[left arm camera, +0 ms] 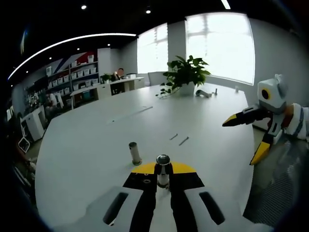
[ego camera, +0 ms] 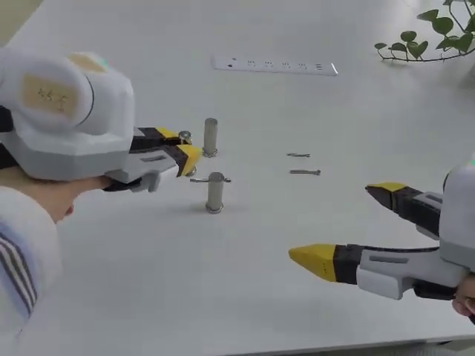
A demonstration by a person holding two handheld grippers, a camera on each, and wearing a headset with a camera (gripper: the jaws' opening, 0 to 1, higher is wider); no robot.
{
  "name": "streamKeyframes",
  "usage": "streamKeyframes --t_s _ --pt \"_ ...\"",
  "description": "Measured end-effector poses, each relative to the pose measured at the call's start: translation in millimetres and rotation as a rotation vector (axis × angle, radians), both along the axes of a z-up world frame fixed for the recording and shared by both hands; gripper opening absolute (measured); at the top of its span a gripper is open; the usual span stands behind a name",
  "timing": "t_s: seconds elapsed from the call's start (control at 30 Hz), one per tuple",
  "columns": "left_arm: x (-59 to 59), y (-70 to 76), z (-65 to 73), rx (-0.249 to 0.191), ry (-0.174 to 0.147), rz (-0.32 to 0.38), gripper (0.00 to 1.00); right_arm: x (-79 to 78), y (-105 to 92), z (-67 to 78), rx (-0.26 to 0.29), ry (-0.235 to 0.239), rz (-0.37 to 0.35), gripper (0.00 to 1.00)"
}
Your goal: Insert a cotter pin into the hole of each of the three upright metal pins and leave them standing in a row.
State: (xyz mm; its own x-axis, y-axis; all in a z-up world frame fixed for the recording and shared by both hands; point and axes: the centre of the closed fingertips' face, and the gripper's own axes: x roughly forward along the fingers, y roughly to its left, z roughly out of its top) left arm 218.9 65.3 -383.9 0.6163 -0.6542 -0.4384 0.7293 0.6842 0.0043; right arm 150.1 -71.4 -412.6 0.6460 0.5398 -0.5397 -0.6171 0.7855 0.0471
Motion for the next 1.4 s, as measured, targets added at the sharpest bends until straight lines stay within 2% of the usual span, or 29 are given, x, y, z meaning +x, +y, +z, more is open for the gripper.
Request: streamKeyframes --t_s 0.1,0.13,0.37,0.47,0.6,0.7,0.77,0.9,1.0,1.13,1.2,1.3,1.4 --pt "-6.2 -5.8 -5.3 0.0 0.004 -0.016 0.05 -2.6 1.9 -3.0 0.009 0.01 0.012 0.91" --pt "-9.0 -7.8 -8.6 -0.011 0.021 -0.012 0.05 -3.5 2.7 -3.5 0.009 0.014 0.019 0.91" --pt "-23.4 -18.3 -22.3 -0.028 0.063 -0.007 0.05 -5.5 3.8 -2.9 0.015 0.021 0.05 0.92" --pt "-26.7 -22.6 -25.7 -0.031 0.063 -0.009 0.05 -5.9 4.0 -3.7 0.009 0.026 0.063 0.92" --pt "-32.6 -28.6 -37.4 0.005 0.08 -0.021 0.05 -6.3 5.5 -5.4 0.002 0.036 0.08 0.92" --pt "-37.4 -33.1 -43.1 -0.01 0.103 -0.024 0.05 -5.2 4.6 -6.2 -0.003 0.039 0.077 0.93" --pt "-39.7 -35.7 -45.2 -0.015 0.105 -0.031 0.05 -5.3 4.2 -5.9 -0.006 0.04 0.079 0.93" --pt "-41.5 -37.4 -50.0 0.004 0.101 -0.034 0.05 -6.0 3.9 -5.4 -0.012 0.041 0.088 0.93" --pt "-41.0 -36.8 -57.8 0.006 0.112 -0.019 0.05 -5.0 4.5 -4.9 -0.009 0.039 0.088 0.93" --pt "-42.9 -36.3 -65.6 0.052 0.11 -0.028 0.05 -4.6 5.5 -5.6 -0.006 0.039 0.087 0.93" --pt "-43.5 -37.1 -66.8 0.05 0.118 -0.034 0.05 -5.0 6.5 -6.3 -0.004 0.041 0.087 0.93" --pt "-40.9 -36.3 -68.2 0.067 0.098 -0.035 0.05 -6.3 8.8 -6.4 -0.001 0.04 0.092 0.92" --pt "-40.1 -35.3 -69.3 0.07 0.097 -0.029 0.05 -7.1 10.3 -7.3 0.001 0.041 0.096 0.92"
